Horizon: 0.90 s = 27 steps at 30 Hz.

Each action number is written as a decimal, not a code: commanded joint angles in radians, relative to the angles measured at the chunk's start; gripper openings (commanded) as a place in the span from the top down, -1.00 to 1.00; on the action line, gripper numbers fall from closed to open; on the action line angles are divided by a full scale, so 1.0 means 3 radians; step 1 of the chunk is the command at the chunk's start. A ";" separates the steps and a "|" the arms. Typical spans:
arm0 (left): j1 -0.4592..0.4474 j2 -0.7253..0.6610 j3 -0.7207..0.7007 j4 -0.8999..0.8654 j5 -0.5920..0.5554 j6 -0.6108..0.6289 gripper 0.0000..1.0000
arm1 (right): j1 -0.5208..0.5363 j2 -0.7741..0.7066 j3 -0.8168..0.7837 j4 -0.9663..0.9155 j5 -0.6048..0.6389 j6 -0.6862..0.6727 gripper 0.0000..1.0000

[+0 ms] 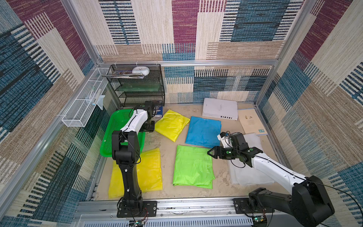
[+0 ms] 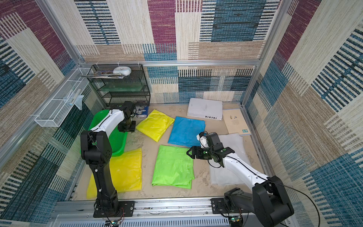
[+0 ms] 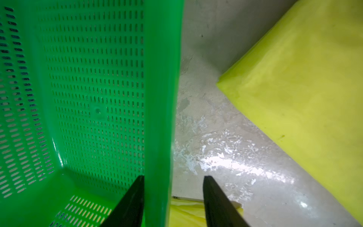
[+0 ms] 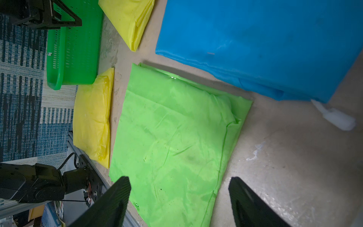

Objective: Put the folded raincoat in the basket
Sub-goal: Pick up the basket from the center of the board.

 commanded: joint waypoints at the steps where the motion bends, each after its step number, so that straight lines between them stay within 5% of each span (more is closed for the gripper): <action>1: 0.0028 -0.0005 -0.0058 -0.0060 -0.0050 0.0002 0.52 | 0.0025 -0.0025 0.0031 -0.0021 -0.0031 0.0062 -0.67; 6: 0.0089 -0.0080 -0.0041 -0.0060 -0.0082 0.0004 1.00 | 0.0121 -0.0031 0.0079 0.0000 -0.0038 0.0129 -0.66; 21: 0.0199 -0.0965 -0.0532 0.0435 -0.0236 0.0264 1.00 | 0.0694 0.0039 0.0325 0.0371 -0.0099 0.0450 -0.54; 27: 0.0345 -0.1231 -0.0768 0.0670 -0.0011 0.0375 1.00 | 0.1185 0.0577 0.0764 0.0490 -0.0075 0.0675 -0.45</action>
